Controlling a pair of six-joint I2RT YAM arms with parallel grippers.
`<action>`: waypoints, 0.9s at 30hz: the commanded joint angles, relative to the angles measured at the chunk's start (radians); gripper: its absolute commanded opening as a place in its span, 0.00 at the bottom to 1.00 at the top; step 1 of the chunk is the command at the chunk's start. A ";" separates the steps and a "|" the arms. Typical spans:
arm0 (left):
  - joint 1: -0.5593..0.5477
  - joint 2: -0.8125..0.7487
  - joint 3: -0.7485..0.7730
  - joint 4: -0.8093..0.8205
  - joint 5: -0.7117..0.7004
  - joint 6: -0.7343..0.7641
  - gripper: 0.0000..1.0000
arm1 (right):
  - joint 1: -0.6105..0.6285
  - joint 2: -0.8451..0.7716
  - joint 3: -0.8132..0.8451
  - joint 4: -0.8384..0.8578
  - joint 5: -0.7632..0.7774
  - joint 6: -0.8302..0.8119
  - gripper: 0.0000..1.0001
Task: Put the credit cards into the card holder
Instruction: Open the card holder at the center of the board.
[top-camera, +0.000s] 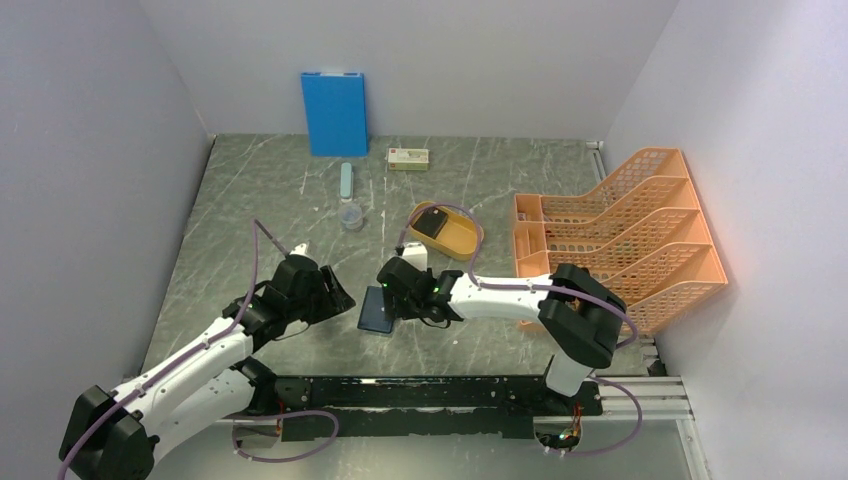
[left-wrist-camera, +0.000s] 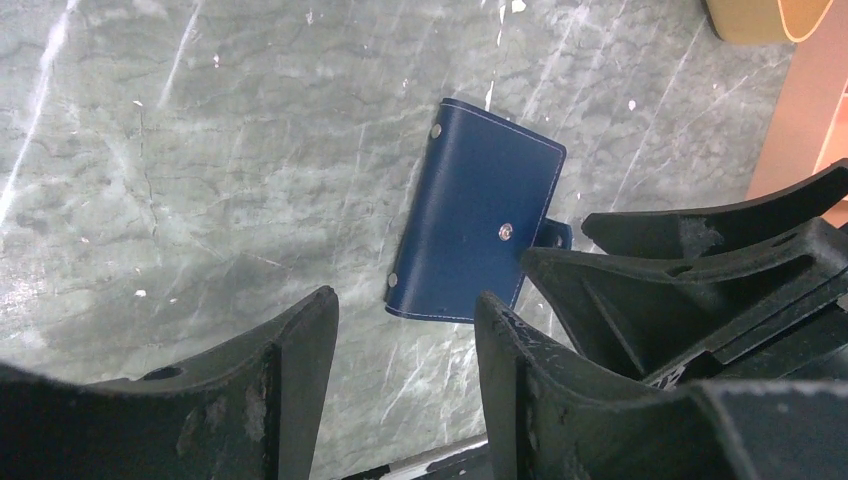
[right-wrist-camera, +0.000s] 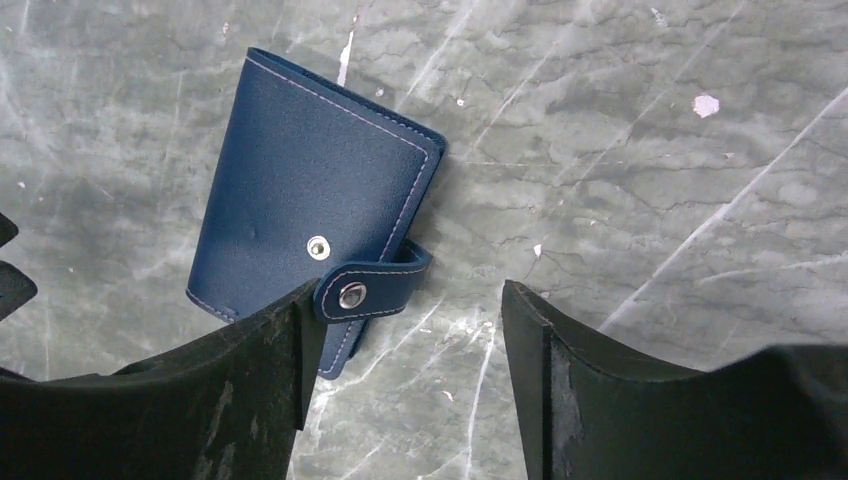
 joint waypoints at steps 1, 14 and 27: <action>0.006 -0.009 -0.014 -0.010 -0.017 0.011 0.57 | -0.005 0.006 0.019 -0.011 0.048 0.001 0.64; 0.006 0.021 -0.026 0.046 0.024 0.037 0.57 | -0.053 -0.001 -0.022 0.061 0.009 -0.022 0.24; -0.018 0.112 -0.037 0.266 0.229 0.148 0.74 | -0.097 -0.205 -0.127 0.121 -0.063 -0.072 0.00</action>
